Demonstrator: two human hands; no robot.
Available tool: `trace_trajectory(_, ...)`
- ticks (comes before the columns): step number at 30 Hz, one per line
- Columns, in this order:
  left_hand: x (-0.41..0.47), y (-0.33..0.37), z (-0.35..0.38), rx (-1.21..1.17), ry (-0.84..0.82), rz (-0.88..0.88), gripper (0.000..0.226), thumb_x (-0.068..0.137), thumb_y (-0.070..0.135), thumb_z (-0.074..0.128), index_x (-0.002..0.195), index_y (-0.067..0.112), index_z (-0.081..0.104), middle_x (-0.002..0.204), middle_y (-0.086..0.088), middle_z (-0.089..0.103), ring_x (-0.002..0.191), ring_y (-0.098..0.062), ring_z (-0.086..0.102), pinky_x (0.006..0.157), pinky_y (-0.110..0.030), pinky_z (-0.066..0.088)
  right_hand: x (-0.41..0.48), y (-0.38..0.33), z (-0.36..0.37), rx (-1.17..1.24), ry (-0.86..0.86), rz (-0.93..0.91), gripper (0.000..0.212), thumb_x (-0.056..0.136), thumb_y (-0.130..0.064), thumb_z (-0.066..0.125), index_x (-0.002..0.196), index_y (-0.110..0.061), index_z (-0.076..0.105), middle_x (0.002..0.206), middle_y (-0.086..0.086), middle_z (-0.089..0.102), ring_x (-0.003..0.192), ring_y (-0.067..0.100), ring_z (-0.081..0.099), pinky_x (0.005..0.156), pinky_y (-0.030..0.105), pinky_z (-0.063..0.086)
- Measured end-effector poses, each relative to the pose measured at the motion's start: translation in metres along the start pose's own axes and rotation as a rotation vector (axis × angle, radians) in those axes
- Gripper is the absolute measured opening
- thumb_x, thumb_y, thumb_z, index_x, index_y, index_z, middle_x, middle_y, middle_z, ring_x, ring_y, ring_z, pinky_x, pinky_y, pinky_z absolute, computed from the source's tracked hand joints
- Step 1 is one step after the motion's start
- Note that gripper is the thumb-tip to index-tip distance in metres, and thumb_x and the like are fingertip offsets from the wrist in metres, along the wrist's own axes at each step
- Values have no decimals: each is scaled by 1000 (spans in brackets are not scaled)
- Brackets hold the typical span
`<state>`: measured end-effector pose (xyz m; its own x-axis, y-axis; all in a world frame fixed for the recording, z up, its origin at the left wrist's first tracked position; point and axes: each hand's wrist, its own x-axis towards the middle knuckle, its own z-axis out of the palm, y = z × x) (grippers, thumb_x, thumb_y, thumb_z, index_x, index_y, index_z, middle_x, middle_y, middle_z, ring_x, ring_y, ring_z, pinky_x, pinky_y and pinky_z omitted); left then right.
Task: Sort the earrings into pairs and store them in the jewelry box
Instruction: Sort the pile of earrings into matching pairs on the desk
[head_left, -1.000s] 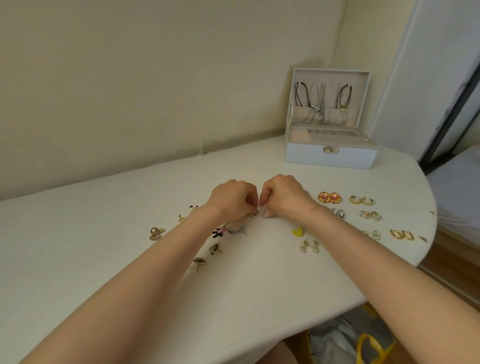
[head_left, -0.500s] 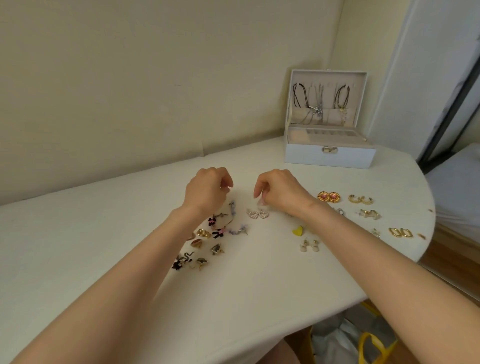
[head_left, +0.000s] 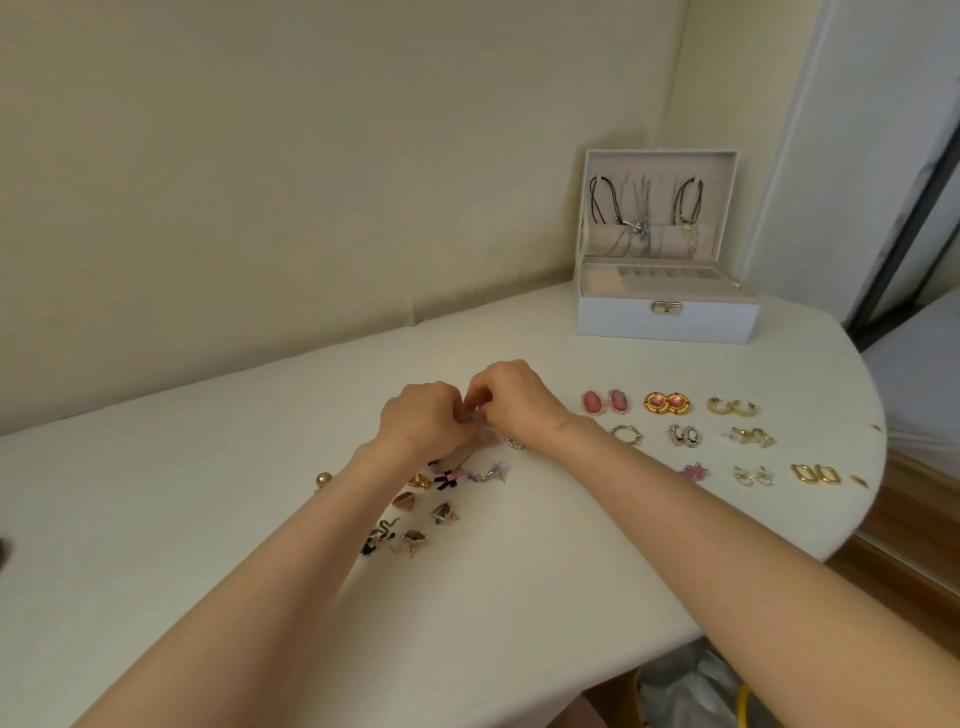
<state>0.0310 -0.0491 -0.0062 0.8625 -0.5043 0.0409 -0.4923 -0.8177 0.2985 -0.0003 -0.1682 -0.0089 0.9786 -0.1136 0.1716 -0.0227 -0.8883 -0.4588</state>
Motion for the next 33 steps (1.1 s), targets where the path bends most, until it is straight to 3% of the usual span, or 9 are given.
trace_trajectory(4,-1,2,3,2,42,-5,30,83,50,59,83,20,60,94,-3,68,93,-23,60,72,-31,44,0,2,0,-3,10,-3,31,75,11,56,84,-14,73,94,9,68,86,26,64,77,36,55)
trace_trajectory(8,-13,4,-11,-66,96,56,28,83,46,61,80,19,55,80,3,60,81,-19,57,64,-28,39,-2,7,-6,-3,6,-14,27,76,8,57,83,-13,72,93,8,68,87,24,63,77,34,54)
trace_trajectory(13,-31,12,-14,-84,-209,194,31,73,43,72,87,18,61,77,10,58,70,-9,53,66,-25,42,-11,4,-24,96,23,-52,4,78,-5,69,81,-7,70,88,6,69,86,18,61,79,30,50)
trace_trajectory(18,-34,5,0,-15,-54,279,17,80,36,67,80,26,54,76,14,52,79,-10,48,66,-25,35,-23,2,-39,157,55,-36,5,78,-8,70,82,-6,70,84,2,69,83,14,59,76,27,49)
trace_trajectory(23,-34,-17,-6,12,-38,206,17,82,33,67,81,24,52,70,16,49,79,-12,48,68,-25,35,-30,1,-43,173,46,-38,6,78,-7,71,83,-5,70,90,9,71,87,19,62,79,30,50)
trace_trajectory(28,-33,-32,-12,45,32,162,15,83,31,66,80,22,55,82,9,58,82,-14,52,66,-26,36,-33,0,-44,178,49,-30,6,79,-8,70,85,-5,69,90,8,70,83,15,59,73,24,46)
trace_trajectory(30,-29,-32,-13,7,112,211,15,83,31,67,77,22,55,87,5,56,85,-15,51,65,-27,36,-33,1,-44,179,67,-28,5,78,-8,70,83,-6,69,88,7,70,81,13,58,68,20,43)
trace_trajectory(33,-20,-27,-9,-83,124,343,13,80,30,69,80,20,61,90,4,51,92,-18,48,78,-31,41,-32,2,-47,181,87,-29,3,78,-9,71,79,-10,68,78,1,66,78,12,57,63,17,41)
